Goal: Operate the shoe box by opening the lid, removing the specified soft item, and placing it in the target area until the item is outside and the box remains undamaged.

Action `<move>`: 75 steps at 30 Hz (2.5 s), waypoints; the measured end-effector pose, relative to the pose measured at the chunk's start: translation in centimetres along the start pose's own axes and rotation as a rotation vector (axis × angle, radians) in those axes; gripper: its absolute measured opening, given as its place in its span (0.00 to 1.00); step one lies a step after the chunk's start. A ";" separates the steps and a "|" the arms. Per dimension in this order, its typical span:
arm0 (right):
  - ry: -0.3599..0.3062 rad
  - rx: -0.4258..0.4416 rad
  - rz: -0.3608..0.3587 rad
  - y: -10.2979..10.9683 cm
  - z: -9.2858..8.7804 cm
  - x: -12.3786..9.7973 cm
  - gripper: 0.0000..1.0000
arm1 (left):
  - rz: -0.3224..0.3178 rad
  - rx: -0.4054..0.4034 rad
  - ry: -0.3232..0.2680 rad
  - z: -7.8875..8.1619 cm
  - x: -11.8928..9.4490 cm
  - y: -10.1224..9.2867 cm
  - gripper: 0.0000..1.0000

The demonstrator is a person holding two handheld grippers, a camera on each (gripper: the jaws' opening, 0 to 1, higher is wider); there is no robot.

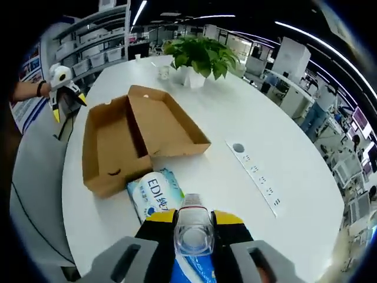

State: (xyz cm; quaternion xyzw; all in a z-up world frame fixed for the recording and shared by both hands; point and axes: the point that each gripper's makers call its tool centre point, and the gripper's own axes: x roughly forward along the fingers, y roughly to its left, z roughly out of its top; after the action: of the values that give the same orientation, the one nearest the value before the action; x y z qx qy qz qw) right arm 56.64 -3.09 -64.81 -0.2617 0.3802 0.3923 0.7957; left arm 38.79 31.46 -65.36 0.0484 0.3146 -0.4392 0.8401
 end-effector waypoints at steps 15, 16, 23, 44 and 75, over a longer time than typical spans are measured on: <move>0.156 -0.148 0.028 -1.2 -1.9 2.7 0.18 | 0.000 -0.015 0.014 -0.8 0.1 -0.3 0.64; 0.167 -0.156 0.030 -1.3 -2.0 2.9 0.18 | 0.001 -0.016 0.014 -0.8 0.0 -0.3 0.64; 0.247 -0.229 0.051 -2.0 -3.3 4.1 0.18 | 0.013 -0.014 0.016 -0.7 -0.3 0.2 0.64; 0.343 -0.276 0.099 -2.1 -4.9 6.2 0.18 | 0.031 -0.035 0.040 -2.2 -0.9 0.6 0.63; 0.415 -0.373 0.126 -2.5 -4.7 6.6 0.19 | 0.021 -0.057 0.045 -3.0 -0.5 0.4 0.62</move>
State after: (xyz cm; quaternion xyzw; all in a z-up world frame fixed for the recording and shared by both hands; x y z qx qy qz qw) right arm 59.46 -5.02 -72.54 -0.4540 0.4716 0.4422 0.6132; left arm 37.47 33.17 -67.50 0.0377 0.3451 -0.4202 0.8384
